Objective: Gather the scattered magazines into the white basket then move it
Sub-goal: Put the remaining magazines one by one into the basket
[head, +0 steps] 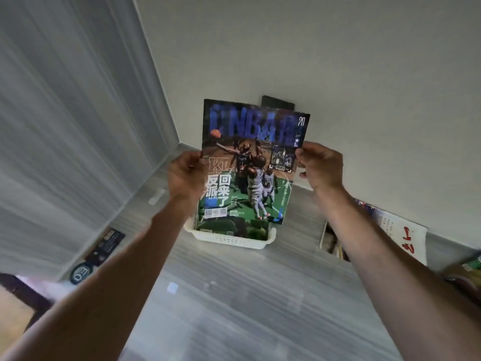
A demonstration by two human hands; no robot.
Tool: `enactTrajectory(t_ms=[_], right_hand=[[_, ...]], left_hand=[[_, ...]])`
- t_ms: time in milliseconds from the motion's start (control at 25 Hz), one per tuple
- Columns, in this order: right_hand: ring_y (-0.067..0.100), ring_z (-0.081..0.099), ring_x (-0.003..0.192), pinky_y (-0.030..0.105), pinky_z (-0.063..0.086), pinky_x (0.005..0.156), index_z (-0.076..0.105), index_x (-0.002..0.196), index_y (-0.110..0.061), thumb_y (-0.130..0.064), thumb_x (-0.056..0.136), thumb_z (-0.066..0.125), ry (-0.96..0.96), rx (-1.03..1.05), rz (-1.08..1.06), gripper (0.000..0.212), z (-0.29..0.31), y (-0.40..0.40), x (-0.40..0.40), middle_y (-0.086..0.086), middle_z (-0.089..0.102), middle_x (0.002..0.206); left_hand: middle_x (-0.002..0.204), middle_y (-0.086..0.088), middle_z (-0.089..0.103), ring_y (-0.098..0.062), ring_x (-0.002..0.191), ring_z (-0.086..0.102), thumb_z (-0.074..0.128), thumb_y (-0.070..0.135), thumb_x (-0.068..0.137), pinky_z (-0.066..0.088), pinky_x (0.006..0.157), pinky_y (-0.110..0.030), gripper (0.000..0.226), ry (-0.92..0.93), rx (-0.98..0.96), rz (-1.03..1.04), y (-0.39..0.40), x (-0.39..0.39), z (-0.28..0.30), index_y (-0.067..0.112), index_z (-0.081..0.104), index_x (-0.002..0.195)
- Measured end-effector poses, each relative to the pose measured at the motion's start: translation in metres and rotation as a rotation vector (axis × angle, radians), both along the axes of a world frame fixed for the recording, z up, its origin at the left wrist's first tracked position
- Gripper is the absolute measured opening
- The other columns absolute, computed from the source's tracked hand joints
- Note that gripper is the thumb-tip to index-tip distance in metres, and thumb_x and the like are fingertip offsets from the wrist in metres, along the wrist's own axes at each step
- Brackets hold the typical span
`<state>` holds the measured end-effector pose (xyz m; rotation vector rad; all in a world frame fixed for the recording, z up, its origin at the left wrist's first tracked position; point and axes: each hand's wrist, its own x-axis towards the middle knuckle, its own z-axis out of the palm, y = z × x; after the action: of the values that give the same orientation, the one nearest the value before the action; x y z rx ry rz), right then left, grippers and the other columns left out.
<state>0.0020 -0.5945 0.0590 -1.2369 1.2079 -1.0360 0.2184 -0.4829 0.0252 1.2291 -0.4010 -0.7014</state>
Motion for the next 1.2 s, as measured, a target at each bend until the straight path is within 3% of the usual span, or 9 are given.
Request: enactTrajectory(t_ms=[120, 280, 480, 680, 960, 1200], right_hand=[[-0.007, 0.055, 0.045, 0.016, 0.044, 0.049, 0.072, 0.075, -0.030, -0.007, 0.086, 0.067, 0.080, -0.036, -0.009, 0.026, 0.004, -0.018, 0.029, -0.017, 0.067, 0.054], [-0.008, 0.055, 0.039, 0.013, 0.043, 0.042, 0.075, 0.086, -0.019, -0.004, 0.086, 0.065, 0.153, 0.012, -0.008, 0.017, -0.017, -0.027, 0.052, -0.017, 0.065, 0.054], [-0.005, 0.062, 0.060, 0.006, 0.043, 0.051, 0.075, 0.085, -0.024, -0.011, 0.083, 0.073, 0.293, 0.029, -0.024, 0.013, -0.061, -0.020, 0.054, -0.011, 0.070, 0.076], [-0.008, 0.062, 0.050, 0.000, 0.040, 0.044, 0.068, 0.065, -0.031, -0.010, 0.083, 0.073, 0.255, 0.064, -0.036, 0.027, -0.066, -0.021, 0.072, -0.013, 0.067, 0.068], [-0.006, 0.060, 0.056, 0.001, 0.038, 0.040, 0.072, 0.080, -0.025, -0.014, 0.082, 0.074, 0.297, 0.129, -0.088, 0.012, -0.084, -0.025, 0.065, -0.016, 0.065, 0.065], [-0.004, 0.061, 0.060, 0.005, 0.040, 0.046, 0.075, 0.089, -0.021, -0.017, 0.082, 0.074, 0.333, 0.173, -0.114, 0.007, -0.104, -0.031, 0.056, -0.015, 0.067, 0.069]], left_hand=[[0.067, -0.011, 0.056, -0.008, 0.046, 0.052, 0.040, -0.020, 0.086, 0.042, 0.044, -0.018, 0.038, 0.003, 0.068, -0.014, -0.020, 0.033, 0.003, 0.008, 0.062, 0.073], [0.089, -0.014, 0.073, -0.031, 0.075, 0.069, 0.058, 0.007, 0.089, 0.059, 0.067, -0.040, 0.009, -0.621, 0.611, -0.012, -0.022, 0.049, -0.030, 0.010, 0.066, 0.091], [0.116, -0.005, 0.066, -0.029, 0.104, 0.063, 0.068, 0.020, 0.087, 0.048, 0.095, -0.050, 0.009, -0.803, 0.841, -0.002, -0.006, 0.051, -0.064, 0.023, 0.067, 0.095], [0.127, -0.008, 0.058, -0.030, 0.110, 0.059, 0.062, 0.021, 0.091, 0.048, 0.094, -0.052, 0.015, -0.846, 0.881, -0.046, -0.001, 0.057, -0.073, 0.018, 0.065, 0.105], [0.128, -0.008, 0.057, -0.032, 0.114, 0.055, 0.061, 0.026, 0.091, 0.045, 0.097, -0.050, 0.013, -0.848, 0.916, -0.100, -0.008, 0.059, -0.076, 0.021, 0.066, 0.103], [0.130, -0.006, 0.056, -0.029, 0.113, 0.056, 0.062, 0.027, 0.091, 0.047, 0.095, -0.050, 0.014, -0.843, 0.955, -0.123, -0.019, 0.055, -0.090, 0.024, 0.064, 0.105]])
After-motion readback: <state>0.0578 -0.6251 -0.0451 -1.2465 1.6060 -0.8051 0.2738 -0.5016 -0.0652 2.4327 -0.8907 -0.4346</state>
